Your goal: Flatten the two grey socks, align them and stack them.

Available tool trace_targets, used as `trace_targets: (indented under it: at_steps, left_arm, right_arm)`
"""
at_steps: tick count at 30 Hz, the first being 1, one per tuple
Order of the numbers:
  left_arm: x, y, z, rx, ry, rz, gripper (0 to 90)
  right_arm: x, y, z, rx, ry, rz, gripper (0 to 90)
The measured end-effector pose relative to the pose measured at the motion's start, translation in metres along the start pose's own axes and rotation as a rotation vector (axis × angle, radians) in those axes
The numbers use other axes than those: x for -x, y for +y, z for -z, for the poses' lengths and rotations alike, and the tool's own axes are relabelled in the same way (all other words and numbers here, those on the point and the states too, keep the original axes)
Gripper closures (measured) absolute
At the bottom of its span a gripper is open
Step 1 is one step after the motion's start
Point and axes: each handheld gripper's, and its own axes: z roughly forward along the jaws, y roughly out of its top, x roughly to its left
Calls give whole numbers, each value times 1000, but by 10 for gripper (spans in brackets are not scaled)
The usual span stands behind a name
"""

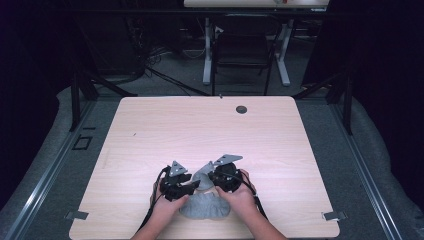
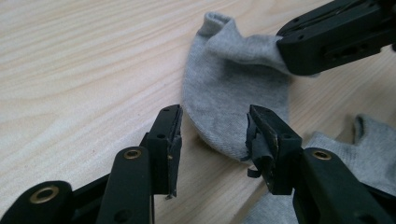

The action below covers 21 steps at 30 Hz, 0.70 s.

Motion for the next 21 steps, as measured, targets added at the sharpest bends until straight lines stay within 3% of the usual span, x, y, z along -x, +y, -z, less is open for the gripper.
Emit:
trace_targets:
  at_steps: [12,21]
  left_arm:
    - [-4,-3,1,-23,32,-9,814]
    - [-11,-5,6,-25,44,-4,866]
  right_arm:
    - [2,-1,4,24,3,-2,862]
    - [7,-2,17,61,-1,-18,862]
